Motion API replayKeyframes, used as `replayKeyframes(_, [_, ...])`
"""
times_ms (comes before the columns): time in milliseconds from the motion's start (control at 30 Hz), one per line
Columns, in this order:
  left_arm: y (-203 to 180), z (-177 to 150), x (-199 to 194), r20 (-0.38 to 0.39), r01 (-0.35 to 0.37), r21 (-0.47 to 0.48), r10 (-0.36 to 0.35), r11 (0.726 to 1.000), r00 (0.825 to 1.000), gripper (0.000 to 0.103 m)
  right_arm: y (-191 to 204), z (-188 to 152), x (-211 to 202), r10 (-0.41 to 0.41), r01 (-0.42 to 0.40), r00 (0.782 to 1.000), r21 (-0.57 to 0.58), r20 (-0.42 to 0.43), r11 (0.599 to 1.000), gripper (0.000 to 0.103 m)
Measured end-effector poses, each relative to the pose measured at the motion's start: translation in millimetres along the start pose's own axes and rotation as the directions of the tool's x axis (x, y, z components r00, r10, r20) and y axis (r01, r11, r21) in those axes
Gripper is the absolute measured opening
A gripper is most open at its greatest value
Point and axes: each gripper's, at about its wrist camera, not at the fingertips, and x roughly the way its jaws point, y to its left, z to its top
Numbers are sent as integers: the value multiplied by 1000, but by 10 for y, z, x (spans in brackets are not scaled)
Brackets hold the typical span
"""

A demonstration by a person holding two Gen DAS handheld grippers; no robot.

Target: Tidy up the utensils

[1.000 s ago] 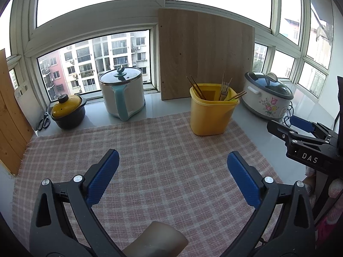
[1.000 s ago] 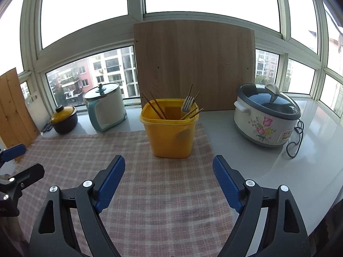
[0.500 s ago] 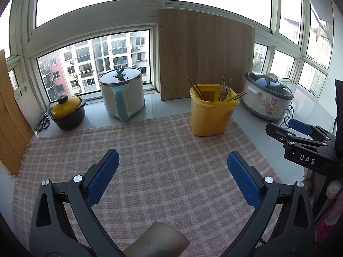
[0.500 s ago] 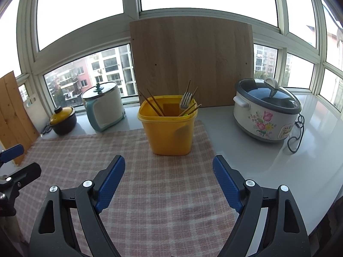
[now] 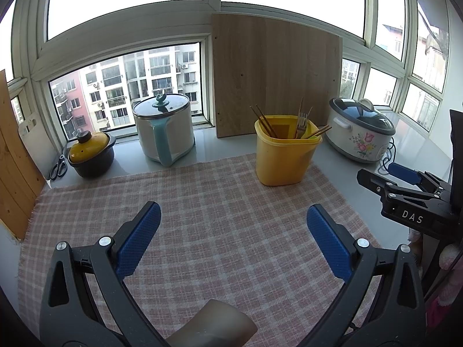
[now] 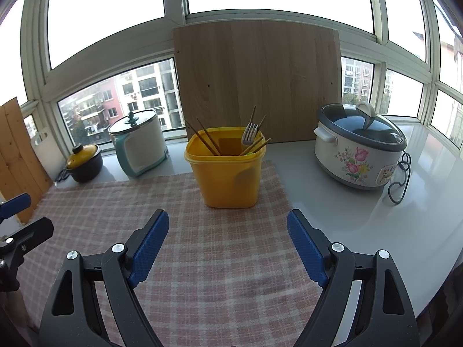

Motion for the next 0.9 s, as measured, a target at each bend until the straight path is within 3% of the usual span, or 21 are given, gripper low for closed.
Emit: replayKeyframes(900, [-13,35,-9,3,-2,0,2,1000,1000,103,-23,-8,-6,-3,3,1000,9,-7,1000,84])
